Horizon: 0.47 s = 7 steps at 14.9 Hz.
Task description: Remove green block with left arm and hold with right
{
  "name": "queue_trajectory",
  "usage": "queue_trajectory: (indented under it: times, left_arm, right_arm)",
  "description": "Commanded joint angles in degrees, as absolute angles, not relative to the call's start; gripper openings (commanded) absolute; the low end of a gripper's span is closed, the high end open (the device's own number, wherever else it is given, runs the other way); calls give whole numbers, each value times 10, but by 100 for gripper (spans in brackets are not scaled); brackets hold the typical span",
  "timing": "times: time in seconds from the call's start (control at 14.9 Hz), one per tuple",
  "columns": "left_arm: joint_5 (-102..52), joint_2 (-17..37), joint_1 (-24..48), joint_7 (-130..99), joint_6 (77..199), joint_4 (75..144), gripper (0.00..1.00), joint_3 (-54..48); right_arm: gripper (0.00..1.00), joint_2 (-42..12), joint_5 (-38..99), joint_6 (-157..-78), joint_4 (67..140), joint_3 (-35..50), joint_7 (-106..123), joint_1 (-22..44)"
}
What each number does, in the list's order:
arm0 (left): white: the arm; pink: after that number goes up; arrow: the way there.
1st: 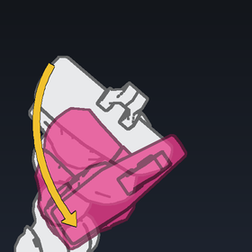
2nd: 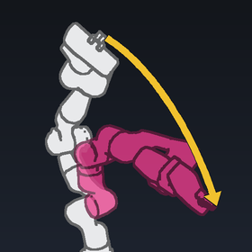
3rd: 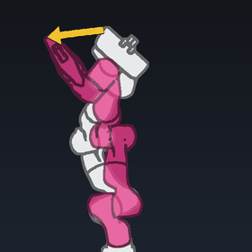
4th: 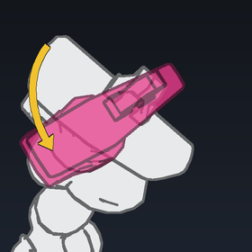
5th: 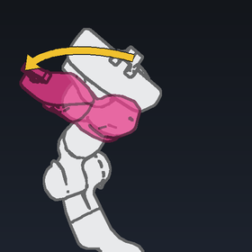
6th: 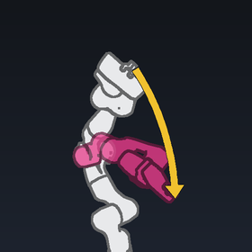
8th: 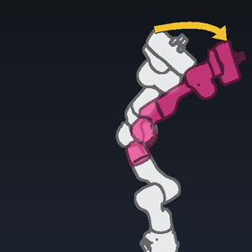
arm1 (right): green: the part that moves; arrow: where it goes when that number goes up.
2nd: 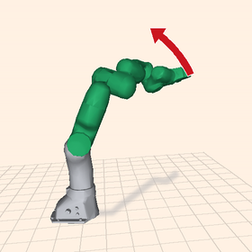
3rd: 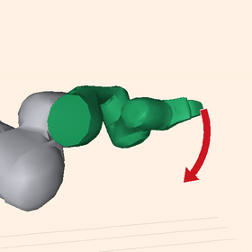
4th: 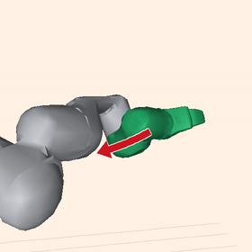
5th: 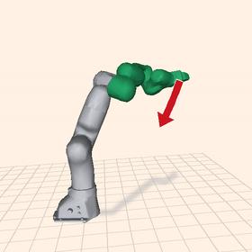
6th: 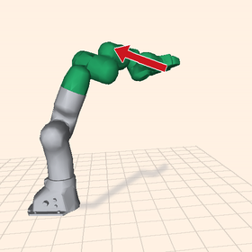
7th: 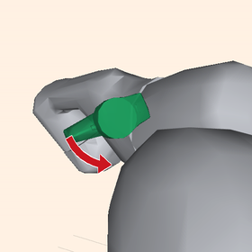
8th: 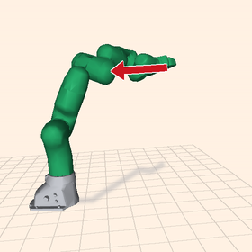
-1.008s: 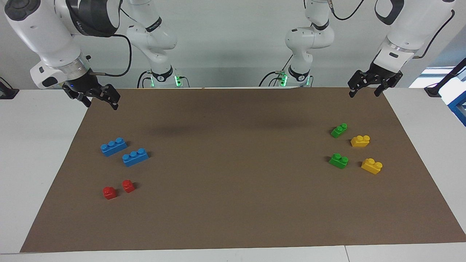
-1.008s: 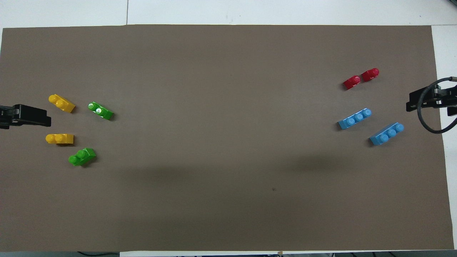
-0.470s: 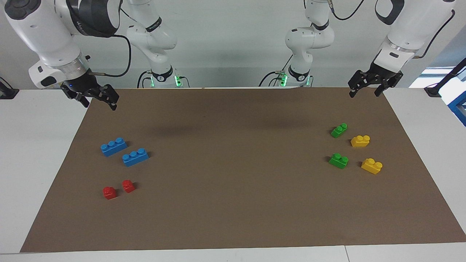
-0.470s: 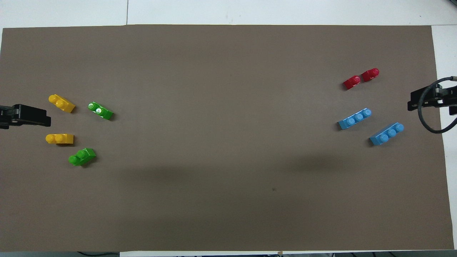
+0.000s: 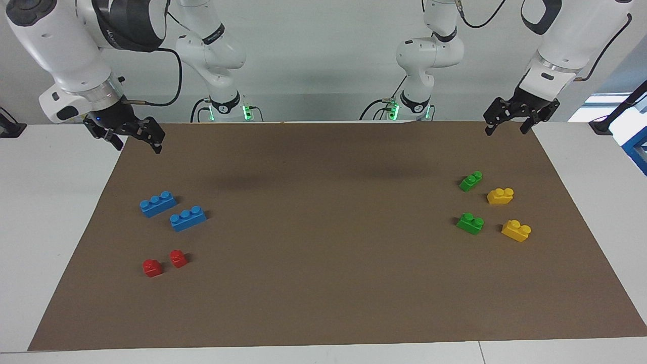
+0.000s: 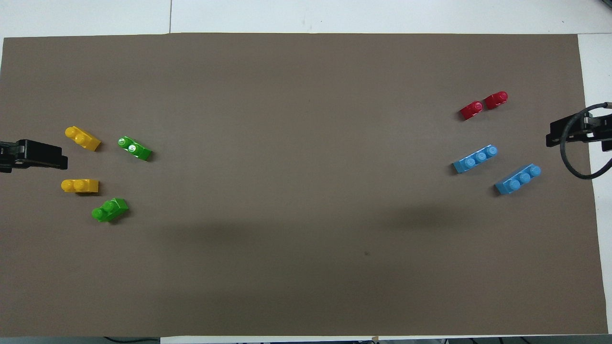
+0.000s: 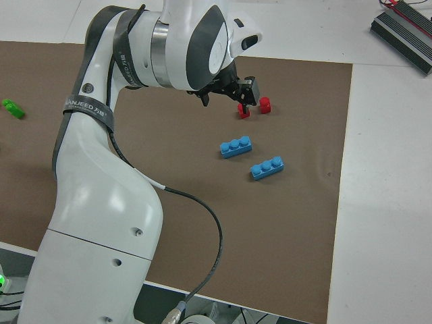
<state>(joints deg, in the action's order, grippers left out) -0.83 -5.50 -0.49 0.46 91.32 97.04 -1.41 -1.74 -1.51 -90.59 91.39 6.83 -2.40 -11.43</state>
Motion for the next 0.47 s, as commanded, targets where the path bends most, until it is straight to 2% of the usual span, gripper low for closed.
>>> queue_trajectory:
  times: [0.0,0.4]
  left_arm:
    - [-4,-60,-10,10,913,971,100,-15]
    - [-4,-60,-10,10,914,970,100,-16]
  right_arm:
    - [100,-16,-25,-914,912,74,-4,-119]
    - [100,-16,-25,-914,914,75,-7,-119]
